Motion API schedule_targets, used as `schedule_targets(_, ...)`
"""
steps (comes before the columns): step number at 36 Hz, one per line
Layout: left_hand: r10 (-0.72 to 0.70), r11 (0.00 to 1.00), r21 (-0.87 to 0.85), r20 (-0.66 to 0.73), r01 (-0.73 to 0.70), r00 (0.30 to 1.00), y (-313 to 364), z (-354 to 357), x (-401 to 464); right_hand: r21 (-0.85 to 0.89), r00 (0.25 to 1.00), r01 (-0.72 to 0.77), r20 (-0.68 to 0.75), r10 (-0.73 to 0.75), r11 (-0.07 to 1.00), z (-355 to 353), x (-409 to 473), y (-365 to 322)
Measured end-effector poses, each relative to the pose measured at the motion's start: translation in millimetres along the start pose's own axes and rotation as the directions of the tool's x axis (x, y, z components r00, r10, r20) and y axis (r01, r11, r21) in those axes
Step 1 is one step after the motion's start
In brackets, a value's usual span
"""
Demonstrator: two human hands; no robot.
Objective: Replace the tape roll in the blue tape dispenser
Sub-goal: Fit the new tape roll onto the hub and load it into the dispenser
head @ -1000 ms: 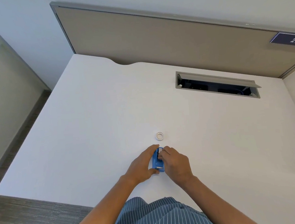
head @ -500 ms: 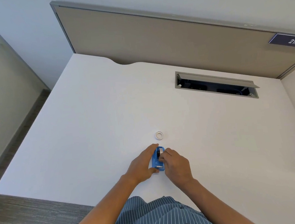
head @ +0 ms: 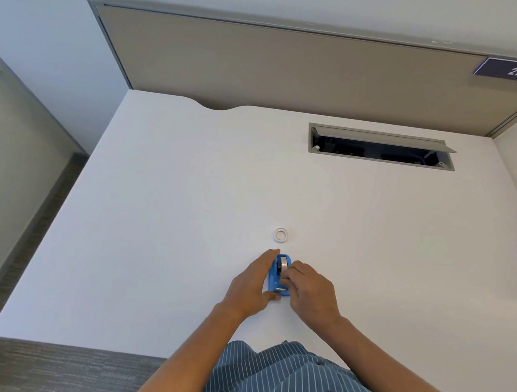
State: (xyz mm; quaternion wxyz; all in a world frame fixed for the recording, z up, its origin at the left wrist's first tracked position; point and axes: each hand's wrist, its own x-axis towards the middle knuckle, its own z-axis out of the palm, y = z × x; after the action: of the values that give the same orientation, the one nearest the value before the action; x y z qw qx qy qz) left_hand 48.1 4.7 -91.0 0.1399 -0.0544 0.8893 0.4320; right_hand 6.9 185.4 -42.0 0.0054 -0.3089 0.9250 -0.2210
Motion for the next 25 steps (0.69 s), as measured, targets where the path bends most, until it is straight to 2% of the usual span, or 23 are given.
schedule_targets(25, 0.039, 0.998, 0.039, 0.013, -0.04, 0.999, -1, -6, 1, 0.075, 0.995, -0.035, -0.091, 0.042, 0.997, 6, -33, 2)
